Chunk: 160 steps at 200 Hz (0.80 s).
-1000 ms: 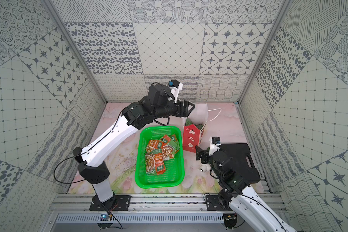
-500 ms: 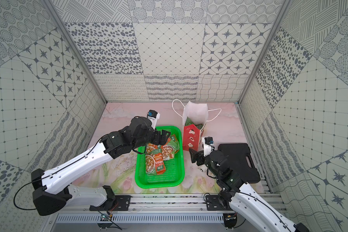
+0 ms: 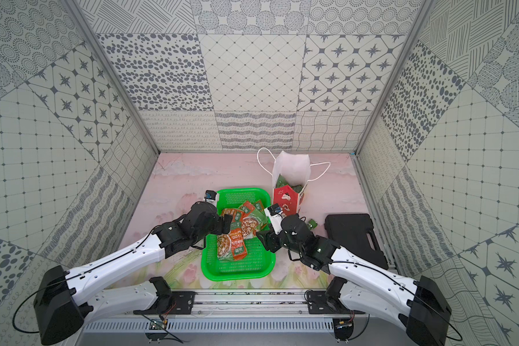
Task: Place the condiment packets inside the bag
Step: Pick up the condiment packet from the storage box.
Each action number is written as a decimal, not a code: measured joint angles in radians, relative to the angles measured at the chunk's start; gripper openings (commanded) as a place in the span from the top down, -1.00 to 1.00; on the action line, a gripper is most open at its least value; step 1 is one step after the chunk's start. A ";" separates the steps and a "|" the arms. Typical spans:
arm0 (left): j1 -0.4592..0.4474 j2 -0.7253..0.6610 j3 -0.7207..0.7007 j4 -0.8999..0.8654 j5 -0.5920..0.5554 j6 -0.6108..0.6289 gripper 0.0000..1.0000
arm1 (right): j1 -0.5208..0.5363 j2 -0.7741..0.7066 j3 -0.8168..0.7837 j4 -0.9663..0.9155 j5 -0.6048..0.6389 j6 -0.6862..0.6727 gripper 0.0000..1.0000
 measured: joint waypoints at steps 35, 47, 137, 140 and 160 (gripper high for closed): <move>0.044 -0.011 -0.051 0.064 0.003 -0.001 -0.86 | 0.058 0.171 0.095 -0.024 -0.021 0.077 -0.12; 0.050 -0.017 -0.058 0.079 0.003 -0.002 -0.86 | 0.070 0.227 0.121 -0.030 -0.026 0.098 -0.11; 0.064 -0.066 -0.095 0.130 0.008 -0.013 -0.86 | 0.085 0.571 0.277 -0.059 -0.083 0.157 0.00; 0.064 -0.066 -0.095 0.132 0.008 -0.013 -0.86 | 0.085 0.579 0.280 -0.058 -0.088 0.157 -0.01; 0.064 -0.065 -0.095 0.138 0.011 -0.014 -0.86 | 0.091 0.623 0.304 -0.059 -0.114 0.157 0.03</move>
